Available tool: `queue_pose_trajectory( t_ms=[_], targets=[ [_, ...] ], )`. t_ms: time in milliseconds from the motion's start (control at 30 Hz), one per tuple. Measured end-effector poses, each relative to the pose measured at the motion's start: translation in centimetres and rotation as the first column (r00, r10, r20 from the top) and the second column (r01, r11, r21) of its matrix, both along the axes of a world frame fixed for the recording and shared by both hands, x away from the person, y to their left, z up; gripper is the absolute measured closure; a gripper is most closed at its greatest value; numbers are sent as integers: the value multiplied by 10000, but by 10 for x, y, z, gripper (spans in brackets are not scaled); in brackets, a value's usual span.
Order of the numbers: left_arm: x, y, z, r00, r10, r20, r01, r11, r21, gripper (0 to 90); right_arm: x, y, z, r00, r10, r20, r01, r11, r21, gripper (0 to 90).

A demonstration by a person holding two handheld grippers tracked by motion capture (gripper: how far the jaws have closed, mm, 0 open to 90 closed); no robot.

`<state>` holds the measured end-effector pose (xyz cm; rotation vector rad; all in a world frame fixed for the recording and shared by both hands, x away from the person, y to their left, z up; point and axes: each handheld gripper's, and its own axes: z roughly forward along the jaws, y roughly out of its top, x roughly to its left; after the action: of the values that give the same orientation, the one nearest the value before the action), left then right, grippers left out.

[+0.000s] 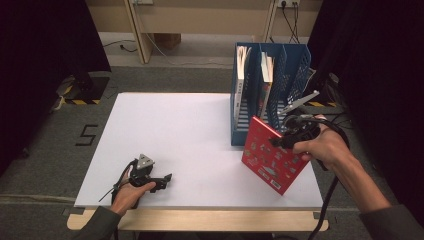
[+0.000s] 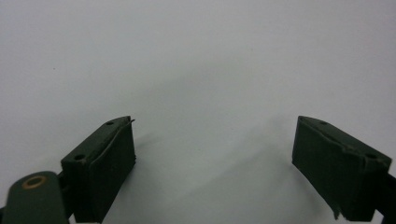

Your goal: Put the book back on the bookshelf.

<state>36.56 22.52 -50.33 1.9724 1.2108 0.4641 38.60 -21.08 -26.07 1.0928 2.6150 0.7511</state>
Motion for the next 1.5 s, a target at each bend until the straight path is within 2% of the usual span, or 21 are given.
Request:
queue_pose_trajectory(
  t_ms=[267, 533, 567, 633, 667, 733, 833, 933, 1167, 1433, 1500],
  targets=[
    [0, 0, 0, 10000, 9, 2, -9, 10000, 4, 125, -5, -21, 20, 9983, -490, 312, 487, 9988, 105, 784],
    [0, 0, 0, 10000, 17, 1, -17, 10000, 49, 133, -4, -44, 43, 9886, -1372, 613, 1385, 9902, -179, 784],
    [1, 0, 0, 10000, 27, 35, -27, 10000, 82, 138, -3, -46, 46, 9873, -1439, 672, 1453, 9893, -163, 784],
    [2, 1, 0, 9991, 314, 298, -335, 9970, 704, 147, -3, -51, 51, 9843, -1566, 818, 1588, 9871, -216, 784],
    [3, 3, 0, 9983, 401, 429, -435, 9958, 809, 144, -2, -53, 54, 9835, -1605, 830, 1628, 9864, -215, 784],
    [6, 6, 1, 9978, 491, 437, -527, 9948, 868, 145, -2, -57, 60, 9802, -1743, 938, 1772, 9839, -236, 783],
    [9, 10, 0, 9986, 501, 177, -512, 9964, 673, 144, -1, -61, 69, 9757, -1927, 1039, 1962, 9803, -248, 784],
    [8, 8, 0, 9983, 508, 290, -529, 9957, 764, 143, 1, -65, 76, 9720, -2067, 1120, 2116, 9768, -335, 783],
    [7, 8, 0, 9982, 488, 350, -514, 9955, 795, 146, 21, -71, 83, 9591, -2554, 1222, 2610, 9648, -313, 783],
    [7, 8, 0, 9982, 521, 294, -541, 9958, 744, 146, 54, -72, 92, 9437, -2975, 1448, 3037, 9525, -222, 782],
    [7, 8, 0, 9982, 528, 282, -547, 9958, 728, 146, 61, -73, 94, 9354, -3162, 1583, 3216, 9468, -90, 782]
  ],
)
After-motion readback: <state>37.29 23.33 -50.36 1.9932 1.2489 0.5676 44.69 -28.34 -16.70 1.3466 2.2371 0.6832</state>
